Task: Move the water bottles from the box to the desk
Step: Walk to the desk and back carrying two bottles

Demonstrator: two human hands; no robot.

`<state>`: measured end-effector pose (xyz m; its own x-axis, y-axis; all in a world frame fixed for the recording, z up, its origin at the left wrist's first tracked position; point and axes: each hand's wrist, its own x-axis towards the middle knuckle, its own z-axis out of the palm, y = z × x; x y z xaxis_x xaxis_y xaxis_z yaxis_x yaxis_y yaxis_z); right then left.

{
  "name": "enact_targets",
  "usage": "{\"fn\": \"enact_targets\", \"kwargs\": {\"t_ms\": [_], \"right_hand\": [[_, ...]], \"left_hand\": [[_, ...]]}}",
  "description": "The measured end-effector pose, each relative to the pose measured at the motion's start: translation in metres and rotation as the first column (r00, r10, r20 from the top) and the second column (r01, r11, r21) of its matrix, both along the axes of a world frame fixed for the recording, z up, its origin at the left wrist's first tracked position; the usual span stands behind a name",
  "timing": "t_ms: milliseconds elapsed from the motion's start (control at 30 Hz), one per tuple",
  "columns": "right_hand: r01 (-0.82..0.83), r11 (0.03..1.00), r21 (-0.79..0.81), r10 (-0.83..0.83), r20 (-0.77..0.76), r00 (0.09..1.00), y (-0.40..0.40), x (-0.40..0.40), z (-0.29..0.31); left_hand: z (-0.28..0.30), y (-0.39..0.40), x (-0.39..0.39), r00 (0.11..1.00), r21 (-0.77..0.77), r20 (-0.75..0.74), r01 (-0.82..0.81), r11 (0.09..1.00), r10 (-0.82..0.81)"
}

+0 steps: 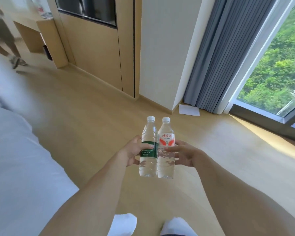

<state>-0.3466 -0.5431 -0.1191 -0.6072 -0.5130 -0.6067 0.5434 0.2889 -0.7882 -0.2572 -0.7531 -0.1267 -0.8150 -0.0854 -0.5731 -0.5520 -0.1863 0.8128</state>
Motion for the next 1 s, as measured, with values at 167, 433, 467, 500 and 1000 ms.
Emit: {"fn": "enact_targets", "kwargs": {"t_ms": [167,433,467,500,1000], "right_hand": [[-0.129,0.992,0.000,0.128,0.017,0.992,-0.066,-0.083,-0.019],[-0.383,0.923,0.026,0.382,0.041,0.923,-0.186,-0.233,-0.031],[-0.409,0.912,0.032,0.407,0.046,0.912,-0.198,-0.246,-0.028],[-0.439,0.898,0.028,0.438,0.054,0.898,-0.214,-0.263,-0.026],[-0.663,0.749,0.005,0.662,0.036,0.748,-0.441,-0.385,-0.005]], "left_hand": [[-0.012,-0.052,-0.057,0.991,-0.009,0.010,-0.134,0.991,0.134],[-0.022,-0.139,-0.166,0.927,-0.069,0.068,-0.365,0.929,0.369],[-0.017,-0.146,-0.175,0.917,-0.079,0.073,-0.386,0.919,0.392],[-0.013,-0.155,-0.187,0.904,-0.080,0.064,-0.418,0.905,0.423],[0.000,-0.323,-0.273,0.722,-0.104,-0.021,-0.689,0.717,0.691]]}}
